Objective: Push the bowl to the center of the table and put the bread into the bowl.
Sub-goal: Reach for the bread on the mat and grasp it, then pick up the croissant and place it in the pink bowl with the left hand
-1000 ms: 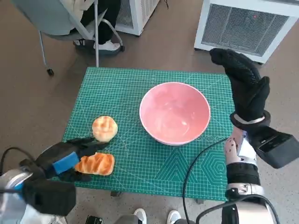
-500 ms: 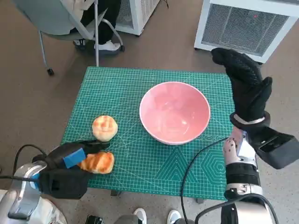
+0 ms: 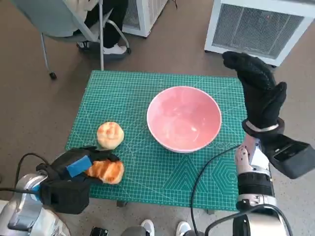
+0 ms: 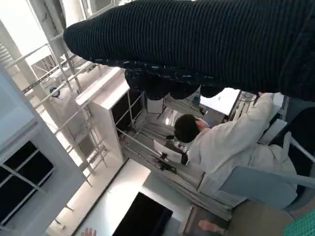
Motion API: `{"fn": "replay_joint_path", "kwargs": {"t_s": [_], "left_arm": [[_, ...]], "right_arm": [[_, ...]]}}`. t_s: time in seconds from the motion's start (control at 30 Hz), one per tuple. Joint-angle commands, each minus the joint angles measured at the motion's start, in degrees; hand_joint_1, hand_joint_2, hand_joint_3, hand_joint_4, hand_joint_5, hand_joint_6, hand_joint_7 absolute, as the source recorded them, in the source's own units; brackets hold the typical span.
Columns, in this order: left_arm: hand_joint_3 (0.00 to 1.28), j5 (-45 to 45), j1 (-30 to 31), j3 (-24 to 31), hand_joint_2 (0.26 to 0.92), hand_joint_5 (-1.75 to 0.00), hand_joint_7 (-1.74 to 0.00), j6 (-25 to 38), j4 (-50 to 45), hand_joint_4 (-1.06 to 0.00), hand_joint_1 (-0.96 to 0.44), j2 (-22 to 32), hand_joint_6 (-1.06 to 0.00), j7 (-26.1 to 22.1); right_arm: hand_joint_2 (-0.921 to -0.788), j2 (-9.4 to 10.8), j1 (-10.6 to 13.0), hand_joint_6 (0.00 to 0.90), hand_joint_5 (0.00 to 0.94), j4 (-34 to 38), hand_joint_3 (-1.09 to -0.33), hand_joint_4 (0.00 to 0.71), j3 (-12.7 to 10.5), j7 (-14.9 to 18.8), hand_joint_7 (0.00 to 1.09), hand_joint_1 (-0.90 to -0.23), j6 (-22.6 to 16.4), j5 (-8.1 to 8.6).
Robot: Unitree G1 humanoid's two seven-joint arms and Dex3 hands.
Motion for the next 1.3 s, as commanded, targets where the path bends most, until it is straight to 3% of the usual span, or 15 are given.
{"fn": "replay_joint_path", "kwargs": {"t_s": [0.03, 0.33, 0.6, 0.8, 0.97, 1.3], "left_arm": [[0.08, -4.6, -1.3, 4.7, 0.920, -1.37, -0.95, 0.9, -6.2, -0.64, 0.00, 1.3, -0.68, -1.0], [0.03, -8.2, -9.7, 9.4, 0.920, -1.17, -1.08, 1.6, -12.2, -0.71, 0.00, -2.0, -0.68, 3.4], [0.02, -5.2, -24.7, 5.2, 0.914, -1.11, -1.08, 1.2, -7.8, -0.75, 0.00, -8.3, -0.71, 9.3], [0.02, -0.1, -37.1, -0.2, 0.919, -1.13, -1.09, -1.9, 2.1, -0.73, 0.00, -13.7, -0.69, 14.1], [0.02, 5.1, -47.1, -5.8, 0.920, -1.14, -1.09, -6.9, 18.0, -0.73, 0.00, -17.9, -0.68, 18.0], [0.08, 12.6, -60.5, -15.4, 0.921, -1.26, -1.07, -12.6, 43.7, -0.69, 0.00, -23.9, -0.62, 18.9]], "right_arm": [[-0.921, 0.3, 1.7, 0.338, 0.002, 0.2, -0.706, 0.355, -0.1, -0.3, 0.07, -0.610, 0.0, -0.17], [-0.921, 0.1, 1.6, 0.339, 0.002, 0.9, -0.705, 0.356, -0.4, -0.3, 0.07, -0.608, -0.5, -0.17], [-0.921, 0.1, 1.4, 0.336, 0.001, 1.1, -0.707, 0.356, -0.4, -0.6, 0.06, -0.606, -0.3, -0.26], [-0.921, 0.2, 1.6, 0.337, 0.001, 0.8, -0.707, 0.357, -0.3, -0.5, 0.06, -0.607, -0.1, -0.10], [-0.921, 0.2, 1.8, 0.338, 0.001, 0.1, -0.707, 0.357, -0.3, -0.7, 0.06, -0.606, 0.2, -0.03], [-0.921, 0.4, 2.9, 0.341, 0.000, -1.5, -0.706, 0.356, -0.3, -0.9, 0.06, -0.615, 0.2, 0.04]]}}
